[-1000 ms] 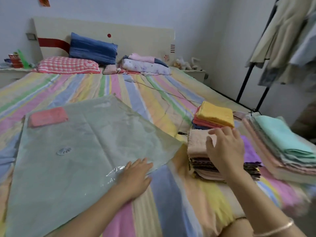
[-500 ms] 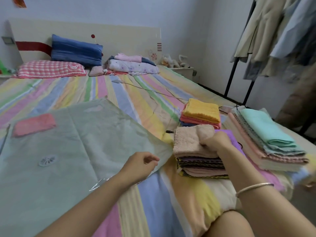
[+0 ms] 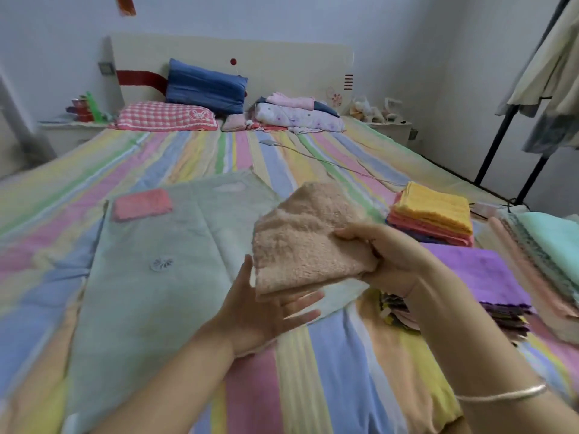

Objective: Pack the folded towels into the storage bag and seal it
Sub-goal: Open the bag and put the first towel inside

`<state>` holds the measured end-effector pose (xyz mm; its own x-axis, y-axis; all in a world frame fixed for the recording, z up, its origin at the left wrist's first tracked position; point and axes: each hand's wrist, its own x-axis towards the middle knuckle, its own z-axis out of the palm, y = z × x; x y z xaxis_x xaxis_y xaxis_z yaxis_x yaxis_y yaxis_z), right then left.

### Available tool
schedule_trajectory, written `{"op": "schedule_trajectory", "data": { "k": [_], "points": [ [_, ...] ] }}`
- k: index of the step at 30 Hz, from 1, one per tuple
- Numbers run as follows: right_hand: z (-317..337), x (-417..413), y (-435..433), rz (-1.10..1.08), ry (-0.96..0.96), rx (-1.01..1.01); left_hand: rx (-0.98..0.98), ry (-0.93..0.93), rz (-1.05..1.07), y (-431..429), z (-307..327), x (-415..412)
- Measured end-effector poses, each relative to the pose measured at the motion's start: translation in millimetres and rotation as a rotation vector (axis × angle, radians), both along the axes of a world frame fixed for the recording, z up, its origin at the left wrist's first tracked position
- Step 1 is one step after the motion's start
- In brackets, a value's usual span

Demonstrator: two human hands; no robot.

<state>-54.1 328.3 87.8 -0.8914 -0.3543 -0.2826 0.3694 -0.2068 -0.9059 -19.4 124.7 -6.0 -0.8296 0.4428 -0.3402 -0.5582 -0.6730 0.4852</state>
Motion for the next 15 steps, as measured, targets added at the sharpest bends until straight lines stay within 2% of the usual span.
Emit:
{"op": "schedule_trajectory", "data": {
  "k": [2,4,6,9,12,15],
  "points": [
    [-19,2,-32,0.114,-0.032,0.000,0.032,-0.007,0.128,-32,1,20],
    [-48,5,-63,0.185,-0.037,0.119,-0.143,-0.046,0.262,-66,-4,32],
    [-75,11,-92,0.194,0.011,0.341,-0.310,-0.095,0.308,-97,-11,43],
    [-100,23,-133,0.205,0.337,0.769,-0.402,-0.136,0.289,-128,-15,63],
    [-96,42,-168,0.218,0.730,1.039,-0.403,-0.093,0.294,-145,-10,74],
    [-86,60,-195,0.265,0.862,1.327,-0.355,-0.012,0.311,-153,-3,73]
  ]
}}
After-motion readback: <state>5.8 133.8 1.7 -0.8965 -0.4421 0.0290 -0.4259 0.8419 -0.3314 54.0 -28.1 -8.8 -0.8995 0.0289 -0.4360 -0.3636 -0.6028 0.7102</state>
